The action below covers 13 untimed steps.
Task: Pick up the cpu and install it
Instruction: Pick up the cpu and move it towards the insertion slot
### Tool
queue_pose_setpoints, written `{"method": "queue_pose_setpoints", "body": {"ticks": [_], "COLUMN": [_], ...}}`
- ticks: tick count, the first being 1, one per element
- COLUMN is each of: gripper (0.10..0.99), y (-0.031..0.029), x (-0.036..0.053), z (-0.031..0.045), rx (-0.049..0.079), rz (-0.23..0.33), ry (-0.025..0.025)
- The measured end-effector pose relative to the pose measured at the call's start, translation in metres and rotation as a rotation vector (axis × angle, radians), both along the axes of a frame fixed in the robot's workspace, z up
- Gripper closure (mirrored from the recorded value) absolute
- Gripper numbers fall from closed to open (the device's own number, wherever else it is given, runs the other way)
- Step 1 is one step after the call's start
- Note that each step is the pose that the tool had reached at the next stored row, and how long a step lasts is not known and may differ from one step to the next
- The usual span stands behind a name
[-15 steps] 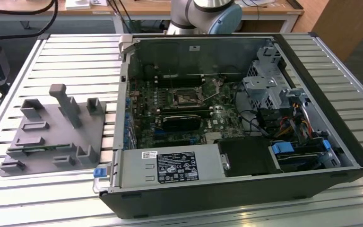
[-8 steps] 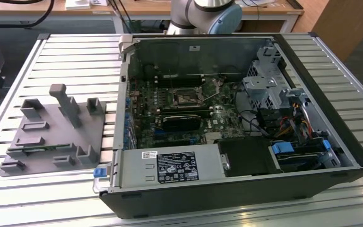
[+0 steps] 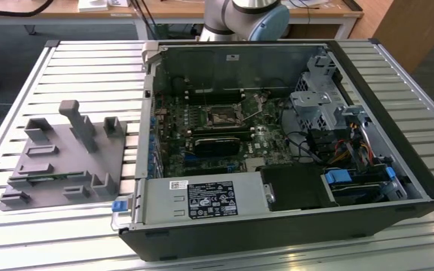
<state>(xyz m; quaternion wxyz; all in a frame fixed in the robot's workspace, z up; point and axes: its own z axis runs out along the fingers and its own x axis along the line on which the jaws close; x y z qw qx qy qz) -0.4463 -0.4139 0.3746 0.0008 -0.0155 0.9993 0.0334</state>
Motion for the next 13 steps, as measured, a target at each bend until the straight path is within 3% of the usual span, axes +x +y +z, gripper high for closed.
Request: {"method": "queue_pose_setpoints", "body": {"ticks": [13], "gripper": [0.561], "y": [0.0011], "x": [0.0], "z": [0.0384], "rx": [0.0], "rz": [0.0], "ry": [-0.0006]}}
